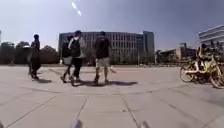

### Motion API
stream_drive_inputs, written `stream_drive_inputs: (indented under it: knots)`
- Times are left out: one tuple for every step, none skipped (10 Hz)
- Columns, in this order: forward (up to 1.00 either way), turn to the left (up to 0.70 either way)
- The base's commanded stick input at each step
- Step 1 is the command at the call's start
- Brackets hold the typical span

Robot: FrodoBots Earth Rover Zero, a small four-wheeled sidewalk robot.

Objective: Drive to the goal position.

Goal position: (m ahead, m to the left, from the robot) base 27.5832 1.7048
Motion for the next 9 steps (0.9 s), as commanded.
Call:
stream_drive_inputs:
  knots:
    - [0.70,0.23]
    - [0.70,0.03]
    - [0.70,0.03]
    - [0.70,0.22]
    - [0.70,0.08]
    - [0.70,0.06]
    - [0.70,0.07]
    - [0.70,0.07]
    - [0.70,0.06]
